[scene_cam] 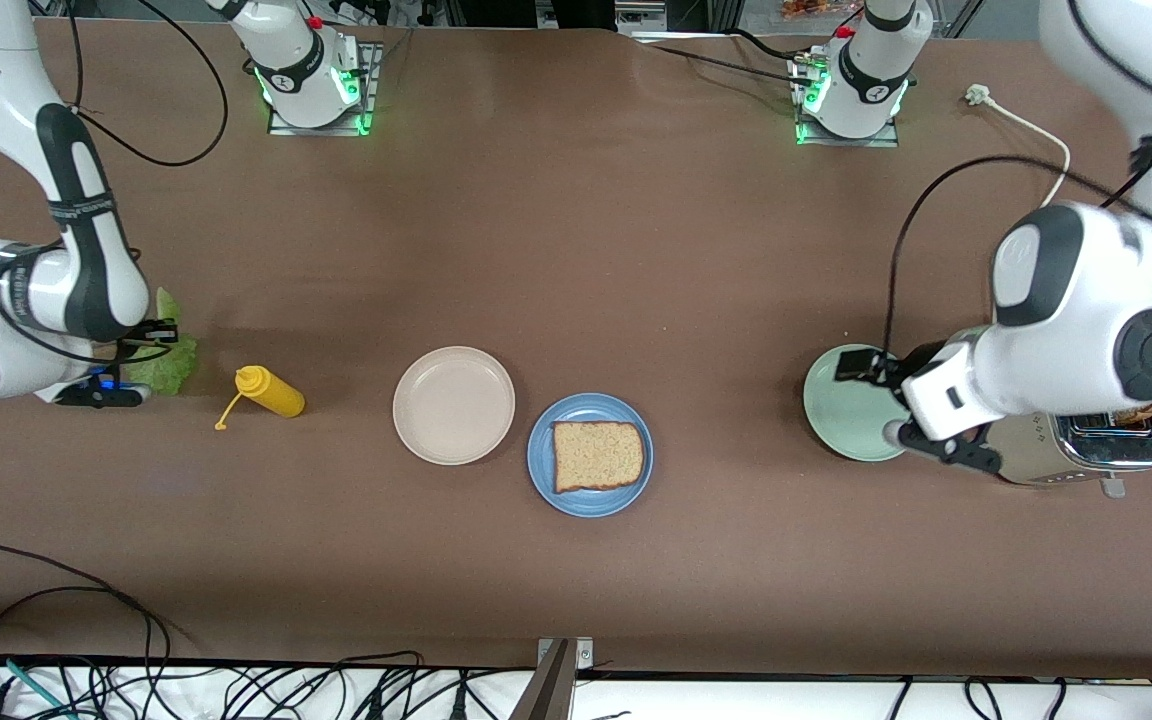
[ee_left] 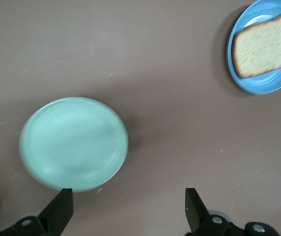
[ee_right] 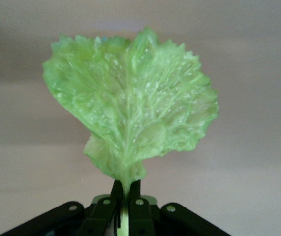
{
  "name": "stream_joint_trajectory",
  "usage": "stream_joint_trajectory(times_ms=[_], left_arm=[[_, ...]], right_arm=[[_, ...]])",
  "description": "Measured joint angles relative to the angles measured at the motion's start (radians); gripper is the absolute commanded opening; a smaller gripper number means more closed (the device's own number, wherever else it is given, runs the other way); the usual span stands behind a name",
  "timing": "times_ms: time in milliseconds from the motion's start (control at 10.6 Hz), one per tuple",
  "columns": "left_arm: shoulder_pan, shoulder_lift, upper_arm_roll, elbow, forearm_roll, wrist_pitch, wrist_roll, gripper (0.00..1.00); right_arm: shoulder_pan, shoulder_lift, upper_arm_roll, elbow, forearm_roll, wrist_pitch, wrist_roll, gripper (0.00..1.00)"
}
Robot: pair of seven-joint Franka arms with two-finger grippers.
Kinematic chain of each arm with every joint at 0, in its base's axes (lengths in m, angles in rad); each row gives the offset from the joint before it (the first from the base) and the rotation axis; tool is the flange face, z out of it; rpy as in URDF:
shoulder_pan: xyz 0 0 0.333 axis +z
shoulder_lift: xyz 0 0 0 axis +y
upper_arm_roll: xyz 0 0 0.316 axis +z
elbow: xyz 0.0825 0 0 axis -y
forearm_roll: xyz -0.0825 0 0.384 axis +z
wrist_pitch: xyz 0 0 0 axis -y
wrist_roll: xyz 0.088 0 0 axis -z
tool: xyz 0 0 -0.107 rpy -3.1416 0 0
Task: Make sandwich in blue plate with both arms
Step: 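Withdraw the left gripper to the toaster while the right gripper lifts the lettuce, then carry the green lettuce leaf with the right gripper over the bread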
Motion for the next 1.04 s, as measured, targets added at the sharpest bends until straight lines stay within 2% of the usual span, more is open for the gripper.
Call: stream_joint_trajectory(times_ms=[284, 473, 663, 1042], left_arm=[[0.026, -0.114, 0.009, -0.011, 0.122, -0.105, -0.003, 1.00], [0.041, -0.169, 0.010, -0.014, 0.199, -0.150, -0.003, 1.00], [0.075, -0.225, 0.011, -0.015, 0.211, -0.188, -0.003, 1.00], [0.143, -0.340, 0.012, -0.025, 0.211, -0.239, 0.002, 1.00]], right_arm=[[0.009, -0.057, 0.011, 0.176, 0.000, -0.219, -0.003, 0.00], [0.033, -0.128, 0.019, 0.249, -0.009, -0.355, -0.003, 0.00], [0.038, -0.215, 0.059, 0.263, -0.009, -0.403, -0.005, 0.00], [0.043, -0.339, 0.196, 0.264, 0.000, -0.407, 0.034, 0.00]])
